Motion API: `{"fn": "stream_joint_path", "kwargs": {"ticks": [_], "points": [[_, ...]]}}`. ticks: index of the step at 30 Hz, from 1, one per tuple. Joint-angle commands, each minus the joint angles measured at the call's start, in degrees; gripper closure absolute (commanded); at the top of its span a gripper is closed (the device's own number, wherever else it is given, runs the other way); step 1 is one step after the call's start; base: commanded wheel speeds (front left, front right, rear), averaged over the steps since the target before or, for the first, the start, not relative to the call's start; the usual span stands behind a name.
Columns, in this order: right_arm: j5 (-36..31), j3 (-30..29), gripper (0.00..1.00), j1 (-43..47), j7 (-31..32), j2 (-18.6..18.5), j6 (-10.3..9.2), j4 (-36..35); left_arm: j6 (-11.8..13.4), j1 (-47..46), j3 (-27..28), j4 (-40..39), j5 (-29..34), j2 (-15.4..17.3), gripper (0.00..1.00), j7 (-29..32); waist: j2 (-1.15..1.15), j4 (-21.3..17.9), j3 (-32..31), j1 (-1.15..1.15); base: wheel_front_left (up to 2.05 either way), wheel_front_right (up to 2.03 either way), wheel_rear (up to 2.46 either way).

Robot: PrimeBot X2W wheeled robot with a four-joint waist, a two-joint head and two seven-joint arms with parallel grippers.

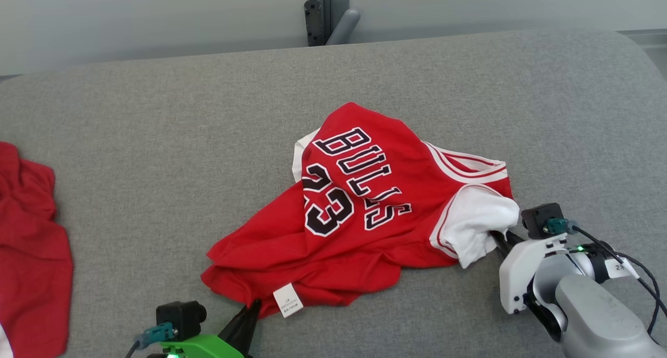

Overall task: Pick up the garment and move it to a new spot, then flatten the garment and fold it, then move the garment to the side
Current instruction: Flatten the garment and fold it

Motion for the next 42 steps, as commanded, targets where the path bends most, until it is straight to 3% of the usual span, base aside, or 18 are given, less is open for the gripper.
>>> {"fn": "stream_joint_path", "kwargs": {"ticks": [1,7,8,10,14,15,18,23,27,28,29,32,35,39,42], "points": [[2.1,0.8,1.00,2.6,0.9,-1.0,0.03,-1.2,0.0,1.2,-0.2,-1.2,-0.5,0.6,1.00,0.4,0.23,-0.1,-0.4,0.00,0.00,0.00,0.00],[16.4,-2.3,1.00,8.4,4.6,-9.7,0.02,-21.0,0.6,7.0,0.2,-13.8,-2.0,4.6,1.00,4.7,0.23,-1.0,-1.5,0.00,0.00,0.00,0.00],[20.5,-6.0,1.00,11.4,6.0,-13.2,0.01,-29.3,1.2,9.4,0.9,-20.7,-3.1,6.1,1.00,6.5,0.23,-1.3,-1.5,0.00,0.00,0.00,0.00],[24.2,-10.9,1.00,14.5,7.4,-16.3,0.01,-38.1,1.6,11.2,2.1,-28.3,-3.9,8.5,1.00,8.6,0.23,-1.3,-1.0,0.00,0.00,0.00,0.00],[30.2,-23.1,1.00,19.1,11.0,-20.1,0.02,-53.9,2.0,10.8,5.4,-42.6,-6.1,14.0,1.00,14.1,0.23,-1.3,1.0,0.00,0.00,0.00,0.00],[31.9,-28.6,1.00,19.3,13.6,-20.8,0.02,-58.5,1.8,7.8,7.3,-47.4,-7.9,16.6,1.00,17.5,0.23,-1.1,2.5,0.00,0.00,0.00,0.00],[33.7,-34.5,1.00,15.1,17.9,-20.6,0.02,-62.3,1.4,0.6,9.8,-51.6,-10.6,21.1,1.00,22.9,0.23,-1.0,5.7,0.00,0.00,0.00,0.00],[32.3,-37.8,1.00,-1.1,24.5,-17.5,0.02,-59.8,0.7,-21.6,11.3,-47.9,-16.4,26.3,1.00,32.0,0.23,-0.2,13.6,0.00,0.00,0.00,0.00],[23.8,-38.1,1.00,-21.3,28.3,-10.1,-0.03,-50.9,0.5,-44.4,8.9,-35.6,-15.1,26.0,1.00,35.9,0.23,-0.1,20.7,0.00,0.00,0.00,0.00],[23.8,-38.1,1.00,-21.3,28.3,-10.1,-0.03,-50.9,0.5,-44.4,8.9,-35.6,-15.1,26.0,1.00,35.9,0.23,-0.1,20.7,0.00,0.00,0.00,0.00],[20.5,-37.8,1.00,-26.5,28.9,-7.7,0.00,-47.9,0.4,-49.8,8.0,-31.6,-14.3,25.0,1.00,35.9,0.23,0.0,22.3,0.00,0.00,0.00,0.00],[9.4,-38.8,1.00,-41.9,27.2,1.0,0.02,-39.3,0.2,-65.3,5.4,-19.5,-9.0,22.5,1.00,33.1,0.23,-0.5,26.6,0.00,0.00,0.00,0.00],[-1.2,-42.5,1.00,-54.7,21.5,8.8,0.02,-31.1,0.1,-77.9,2.3,-8.4,-2.5,20.2,1.00,27.1,0.23,-1.4,29.8,0.00,0.00,0.00,0.00],[-10.7,-47.3,1.00,-66.8,10.2,12.5,-0.03,-22.6,0.0,-91.1,-0.8,3.9,5.7,17.5,1.00,14.2,0.23,-2.3,31.8,0.00,0.00,0.00,0.00],[-12.2,-46.8,1.00,-72.1,3.0,13.0,0.01,-17.4,0.1,-97.0,-2.3,11.4,9.1,15.3,1.00,4.4,0.23,-2.6,33.5,0.00,0.00,0.00,0.00]]}}
